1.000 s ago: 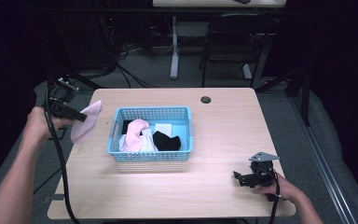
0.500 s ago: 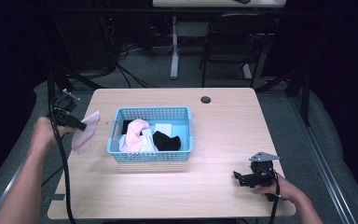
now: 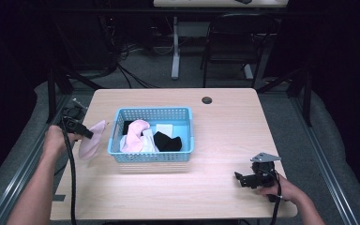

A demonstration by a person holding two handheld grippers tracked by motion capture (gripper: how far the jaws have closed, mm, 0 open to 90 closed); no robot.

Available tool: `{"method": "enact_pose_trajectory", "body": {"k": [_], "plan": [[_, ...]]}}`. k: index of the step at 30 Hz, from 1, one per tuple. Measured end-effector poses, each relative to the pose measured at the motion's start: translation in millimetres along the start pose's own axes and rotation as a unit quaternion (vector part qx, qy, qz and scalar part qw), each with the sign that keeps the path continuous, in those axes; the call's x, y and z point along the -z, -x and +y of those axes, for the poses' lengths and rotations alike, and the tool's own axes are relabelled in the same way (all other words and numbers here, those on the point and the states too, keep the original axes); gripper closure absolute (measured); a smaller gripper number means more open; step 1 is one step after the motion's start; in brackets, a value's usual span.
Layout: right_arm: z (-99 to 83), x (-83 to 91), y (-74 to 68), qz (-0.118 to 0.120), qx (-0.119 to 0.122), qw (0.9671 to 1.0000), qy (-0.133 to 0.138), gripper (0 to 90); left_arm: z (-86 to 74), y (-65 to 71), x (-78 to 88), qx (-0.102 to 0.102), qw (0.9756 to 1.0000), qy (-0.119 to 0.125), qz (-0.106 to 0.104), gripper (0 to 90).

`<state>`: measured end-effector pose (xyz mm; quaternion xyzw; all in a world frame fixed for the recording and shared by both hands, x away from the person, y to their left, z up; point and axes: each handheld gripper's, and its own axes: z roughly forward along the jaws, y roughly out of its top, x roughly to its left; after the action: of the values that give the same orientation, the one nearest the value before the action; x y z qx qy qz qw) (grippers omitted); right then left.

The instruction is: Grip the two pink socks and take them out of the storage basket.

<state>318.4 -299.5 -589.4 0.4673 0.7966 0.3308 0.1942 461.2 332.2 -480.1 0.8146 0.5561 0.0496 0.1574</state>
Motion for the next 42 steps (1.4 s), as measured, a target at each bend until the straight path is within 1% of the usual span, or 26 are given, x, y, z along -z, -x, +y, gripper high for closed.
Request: {"method": "enact_pose_trajectory", "body": {"k": [2, 5, 9, 11, 12, 15, 16, 17, 19, 23, 24, 25, 27, 28, 29, 32, 33, 34, 35, 36, 37, 38, 39, 40, 41, 42], "plan": [[0.0, 0.0, 0.1, 0.000, 0.000, 1.0000, 0.000, 0.0, -1.5, 0.1, -6.9, 0.003, 1.0000, -0.006, -0.004, 80.0], [0.0, 0.0, 0.0, 0.000, 0.000, 1.0000, 0.000, 0.0, -2.6, -1.4, -11.1, 0.010, 0.9999, -0.003, -0.010, 79.9], [0.0, 0.0, 0.0, 0.000, 0.000, 1.0000, 0.000, 0.0, -2.6, -0.8, -14.0, 0.010, 0.9999, -0.004, -0.005, 79.4], [0.0, 0.0, 0.1, 0.000, 0.000, 1.0000, 0.000, 0.0, -3.8, -0.6, -19.0, 0.010, 0.9999, -0.006, -0.004, 79.3], [0.0, 0.0, 0.0, 0.000, 0.000, 1.0000, 0.000, 0.0, -3.8, -0.6, -19.0, 0.010, 0.9999, -0.006, -0.004, 79.2], [0.0, 0.0, 0.0, 0.000, 0.000, 1.0000, 0.000, 0.0, -6.5, -1.9, -25.9, 0.014, 0.9998, -0.010, -0.005, 78.9], [0.0, 0.0, 0.0, 0.000, 0.000, 1.0000, 0.000, 0.0, -7.1, -2.8, -27.6, 0.018, 0.9998, -0.010, -0.008, 78.7], [0.0, 0.0, 0.0, 0.000, 0.000, 1.0000, 0.000, 0.0, -7.5, -2.8, -28.2, 0.022, 0.9997, -0.008, -0.011, 78.6], [0.0, 0.0, 0.1, 0.000, 0.000, 1.0000, 0.000, 0.0, -7.3, -3.2, -28.9, 0.023, 0.9996, -0.008, -0.011, 78.3], [0.0, 0.0, 0.1, 0.000, 0.000, 1.0000, 0.000, 0.0, -6.6, -2.7, -29.5, 0.022, 0.9997, -0.007, -0.009, 76.5], [0.0, 0.0, 0.1, 0.000, 0.000, 1.0000, 0.000, 0.0, -6.0, -2.9, -28.8, 0.017, 0.9998, -0.009, -0.009, 76.5], [0.0, 0.0, 0.0, 0.000, 0.000, 1.0000, 0.000, 0.0, -6.2, -2.3, -27.3, 0.021, 0.9997, -0.005, -0.008, 70.9], [0.0, 0.0, 0.0, 0.000, 0.000, 1.0000, 0.000, 0.0, -6.2, -2.5, -25.8, 0.018, 0.9998, -0.007, -0.007, 65.7], [0.0, 0.0, 0.1, 0.000, 0.000, 1.0000, 0.000, 0.0, -6.8, -2.7, -23.9, 0.021, 0.9998, -0.004, 0.002, 59.4], [0.0, -0.1, 0.1, 0.001, 0.000, 1.0000, 0.000, 0.0, -7.4, -3.2, -22.7, 0.023, 0.9997, -0.002, 0.005, 54.7], [0.0, 0.0, 0.0, 0.000, 0.000, 1.0000, 0.000, 0.0, -8.7, -4.4, -19.5, 0.026, 0.9996, 0.003, 0.007, 45.6], [0.0, 0.0, 0.1, 0.000, 0.000, 1.0000, 0.000, 0.0, -9.7, -4.9, -17.7, 0.027, 0.9996, 0.009, 0.009, 45.6], [0.0, 0.0, 0.0, 0.000, 0.000, 1.0000, 0.000, 0.0, -10.5, -5.6, -13.4, 0.030, 0.9994, 0.017, 0.008, 39.3], [0.0, 0.0, 0.0, 0.000, 0.000, 1.0000, 0.000, 0.0, -10.5, -5.6, -13.4, 0.030, 0.9994, 0.017, 0.008, 37.3], [0.0, 0.0, 0.1, 0.000, 0.000, 1.0000, 0.000, 0.0, -11.0, -5.3, -7.7, 0.030, 0.9992, 0.025, 0.007, 32.5], [0.0, 0.0, 0.0, 0.000, 0.000, 1.0000, 0.000, 0.0, -11.0, -5.3, -7.7, 0.030, 0.9992, 0.025, 0.007, 30.4], [0.0, 0.0, 0.0, 0.000, 0.000, 1.0000, 0.000, 0.0, -11.2, -4.7, -4.9, 0.028, 0.9991, 0.032, 0.007, 30.4], [0.0, 0.0, 0.0, 0.000, 0.000, 1.0000, 0.000, 0.0, -11.1, -3.4, -1.8, 0.028, 0.9989, 0.037, 0.008, 25.1], [0.0, 0.0, 0.0, 0.000, 0.000, 1.0000, 0.000, 0.0, -10.6, -2.1, 2.8, 0.023, 0.9988, 0.042, 0.010, 22.7], [0.0, 0.0, 0.0, 0.001, 0.000, 1.0000, 0.000, 0.0, -9.7, -0.1, 8.8, 0.020, 0.9985, 0.050, 0.007, 21.5], [0.0, 0.0, 0.0, 0.000, 0.000, 1.0000, 0.000, 0.0, -9.5, 1.2, 11.0, 0.017, 0.9983, 0.056, 0.009, 19.9]]}}
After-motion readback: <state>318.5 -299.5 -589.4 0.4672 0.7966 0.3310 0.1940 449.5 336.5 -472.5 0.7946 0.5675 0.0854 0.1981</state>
